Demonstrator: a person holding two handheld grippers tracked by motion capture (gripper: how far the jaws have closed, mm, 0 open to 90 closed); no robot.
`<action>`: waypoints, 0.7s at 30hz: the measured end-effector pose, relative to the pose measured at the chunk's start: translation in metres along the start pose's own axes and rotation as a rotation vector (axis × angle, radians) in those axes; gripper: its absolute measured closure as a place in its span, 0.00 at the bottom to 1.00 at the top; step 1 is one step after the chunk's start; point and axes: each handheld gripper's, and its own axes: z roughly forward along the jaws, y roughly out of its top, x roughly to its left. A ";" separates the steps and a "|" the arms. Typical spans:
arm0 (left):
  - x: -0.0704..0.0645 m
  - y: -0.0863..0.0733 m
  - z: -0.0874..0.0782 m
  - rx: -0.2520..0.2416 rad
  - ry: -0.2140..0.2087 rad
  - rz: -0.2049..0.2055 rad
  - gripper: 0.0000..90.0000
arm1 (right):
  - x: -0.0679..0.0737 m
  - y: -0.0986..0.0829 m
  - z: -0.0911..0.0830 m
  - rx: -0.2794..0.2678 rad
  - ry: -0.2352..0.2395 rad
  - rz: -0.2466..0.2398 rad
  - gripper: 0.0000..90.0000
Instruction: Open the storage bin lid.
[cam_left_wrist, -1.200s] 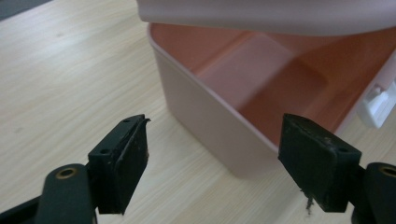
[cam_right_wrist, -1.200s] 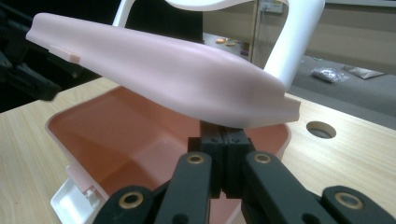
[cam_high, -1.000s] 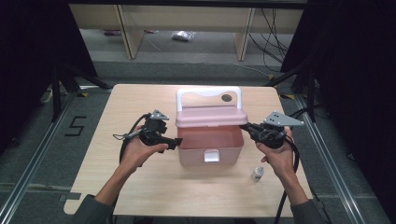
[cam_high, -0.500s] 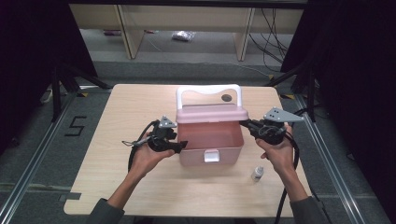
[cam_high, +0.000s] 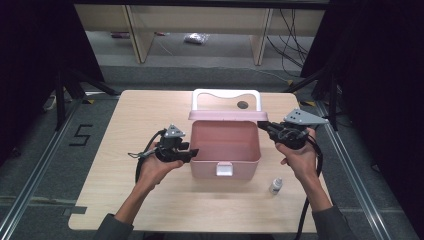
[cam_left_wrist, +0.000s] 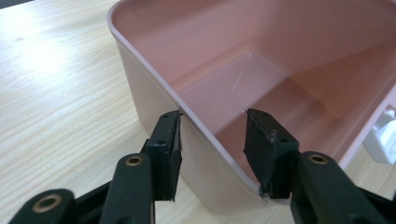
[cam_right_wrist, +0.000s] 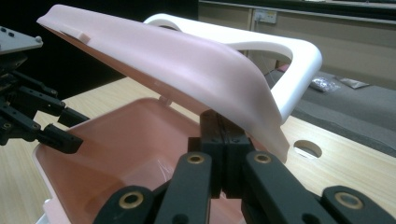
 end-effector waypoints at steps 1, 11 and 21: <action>0.003 -0.001 0.000 -0.002 -0.018 -0.006 0.63 | -0.002 0.001 0.000 0.000 0.005 -0.013 1.00; -0.002 -0.002 -0.001 -0.012 0.005 -0.014 0.65 | -0.013 0.004 0.009 0.000 0.006 0.035 1.00; -0.005 -0.001 -0.002 0.011 0.015 0.007 0.66 | -0.029 0.002 0.023 0.014 -0.006 0.073 1.00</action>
